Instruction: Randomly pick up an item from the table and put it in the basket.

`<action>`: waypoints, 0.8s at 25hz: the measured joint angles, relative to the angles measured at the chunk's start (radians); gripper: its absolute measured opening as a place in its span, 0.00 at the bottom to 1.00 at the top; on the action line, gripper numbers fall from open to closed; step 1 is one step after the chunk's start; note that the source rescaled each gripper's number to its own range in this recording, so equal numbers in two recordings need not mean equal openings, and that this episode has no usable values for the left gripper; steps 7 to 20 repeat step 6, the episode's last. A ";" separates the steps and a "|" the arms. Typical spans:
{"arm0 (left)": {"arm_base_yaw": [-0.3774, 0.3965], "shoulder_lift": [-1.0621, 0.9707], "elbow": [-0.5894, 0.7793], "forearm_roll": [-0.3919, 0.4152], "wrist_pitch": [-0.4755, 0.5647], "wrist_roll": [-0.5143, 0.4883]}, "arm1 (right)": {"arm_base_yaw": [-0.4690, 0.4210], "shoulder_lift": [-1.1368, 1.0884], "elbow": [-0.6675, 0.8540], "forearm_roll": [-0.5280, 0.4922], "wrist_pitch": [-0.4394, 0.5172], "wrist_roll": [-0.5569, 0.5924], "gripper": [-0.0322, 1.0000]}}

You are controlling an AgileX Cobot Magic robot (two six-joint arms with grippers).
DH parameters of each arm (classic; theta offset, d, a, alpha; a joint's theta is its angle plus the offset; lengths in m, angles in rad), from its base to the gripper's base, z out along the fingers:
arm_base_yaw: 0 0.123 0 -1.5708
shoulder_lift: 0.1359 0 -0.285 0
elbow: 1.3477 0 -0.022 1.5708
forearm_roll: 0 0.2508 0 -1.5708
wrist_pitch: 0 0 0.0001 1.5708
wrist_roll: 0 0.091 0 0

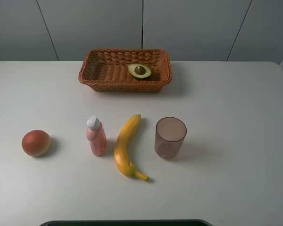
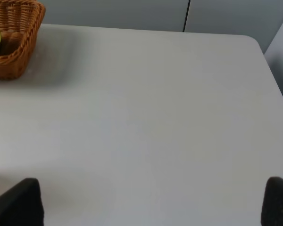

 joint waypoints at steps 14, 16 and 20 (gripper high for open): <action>0.000 0.000 0.000 0.000 0.000 0.000 | 0.000 0.000 0.000 0.000 0.000 0.000 1.00; 0.000 0.000 0.000 0.000 0.000 0.000 | 0.000 0.000 0.000 0.000 0.000 0.000 1.00; 0.000 0.000 0.000 0.000 0.000 0.000 | 0.000 0.000 0.000 0.000 0.000 0.000 1.00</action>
